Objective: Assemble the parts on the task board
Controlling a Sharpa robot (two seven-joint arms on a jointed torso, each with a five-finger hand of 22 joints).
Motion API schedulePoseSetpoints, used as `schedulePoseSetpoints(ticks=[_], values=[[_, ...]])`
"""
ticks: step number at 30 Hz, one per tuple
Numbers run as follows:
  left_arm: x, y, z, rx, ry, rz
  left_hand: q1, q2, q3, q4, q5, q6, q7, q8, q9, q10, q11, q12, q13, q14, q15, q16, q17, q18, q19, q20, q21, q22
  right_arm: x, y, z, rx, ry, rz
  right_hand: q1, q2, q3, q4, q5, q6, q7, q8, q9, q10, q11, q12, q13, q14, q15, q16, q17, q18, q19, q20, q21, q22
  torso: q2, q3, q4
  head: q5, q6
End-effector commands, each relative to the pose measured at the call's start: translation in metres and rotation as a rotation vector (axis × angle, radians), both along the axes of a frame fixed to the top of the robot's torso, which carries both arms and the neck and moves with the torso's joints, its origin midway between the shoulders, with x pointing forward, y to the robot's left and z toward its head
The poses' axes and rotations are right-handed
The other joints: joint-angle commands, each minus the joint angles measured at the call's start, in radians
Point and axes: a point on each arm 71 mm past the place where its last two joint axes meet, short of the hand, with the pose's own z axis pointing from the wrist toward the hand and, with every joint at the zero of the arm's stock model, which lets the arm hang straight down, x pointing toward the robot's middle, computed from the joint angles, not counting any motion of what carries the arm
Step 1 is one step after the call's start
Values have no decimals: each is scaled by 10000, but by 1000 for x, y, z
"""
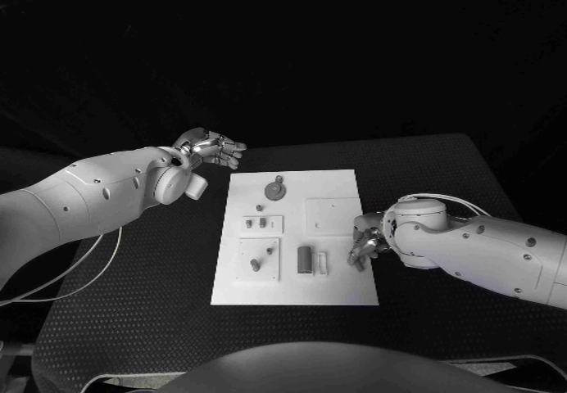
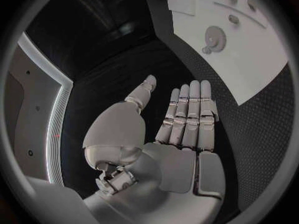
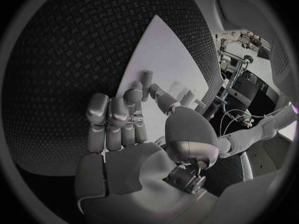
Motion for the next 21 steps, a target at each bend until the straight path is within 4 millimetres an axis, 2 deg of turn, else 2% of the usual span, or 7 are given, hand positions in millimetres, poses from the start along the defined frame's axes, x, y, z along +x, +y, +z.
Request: schedulePoseSetpoints(ticks=[1,4,5,6,7,14,21], values=[[0,-2,1,-55,6,-165,-98,23,40,-3,-19,-40,-19,-20,-12,-10,12,51,-16,54,-16,-47,15,202,6,1,33,12,-6,-6,-13,-463,-54,-25,367,155,14,-71,50,-286,186,-290,-60,-73,2,52,-18,-47,38,16,-16,765,-37,29,-16,101,-2,1,1,3,-7],[0,-2,1,-54,4,-163,-100,23,42,-4,-19,-40,-19,-20,-12,-11,12,51,-16,54,-16,-49,18,202,6,1,33,12,-8,-5,-12,-65,118,-286,554,281,-43,-85,48,-321,195,-328,-80,-86,11,63,-27,-54,46,22,-24,765,-55,43,-12,111,0,-4,6,-8,-7],[0,-2,1,-55,3,-165,-100,23,42,-4,-19,-40,-19,-20,-12,-11,12,52,-16,55,-16,-49,18,202,5,1,33,13,-8,-4,-12,40,170,-331,561,208,212,90,2262,-335,70,-332,-62,-105,19,56,-28,-97,211,35,-13,713,-133,62,-38,109,1,-7,7,-11,-7],[0,-2,1,-55,3,-166,-101,23,43,-5,-19,-40,-19,-20,-12,-11,12,52,-17,55,-16,-50,19,202,5,0,34,13,-9,-4,-12,160,215,-386,515,421,31,-92,2542,-322,219,-323,-49,-76,41,90,-28,-58,94,63,-18,764,-40,77,38,125,-1,-3,3,-12,-7],[0,-2,1,-57,5,-171,-101,23,43,-5,-19,-40,-19,-20,-12,-11,12,52,-17,55,-16,-50,20,202,5,0,34,13,-10,-4,-12,299,259,-466,535,446,-35,-71,2779,-311,215,-323,-49,-77,20,101,-36,-58,73,65,-29,765,-45,96,44,127,-1,-3,3,-12,-7],[0,-2,1,-50,7,-156,-104,23,47,-7,-19,-41,-19,-20,-13,-10,11,54,-17,56,-17,-53,25,203,5,0,35,15,-12,-7,-11,1083,680,-1141,533,662,-111,-78,3835,-248,199,-330,-72,-60,14,149,-68,-53,74,109,-51,765,-56,153,82,139,2,-4,-1,-24,-7],[0,-2,0,-48,17,-179,-115,7,46,-12,-20,-40,-19,-19,-13,-10,11,56,-18,58,-17,-58,34,202,4,0,35,18,-13,-8,-5,1800,946,-1631,506,691,-131,-69,3895,-207,188,-319,-76,-49,5,161,-72,-48,75,124,-53,764,-49,160,96,142,2,1,-6,-13,-7]])
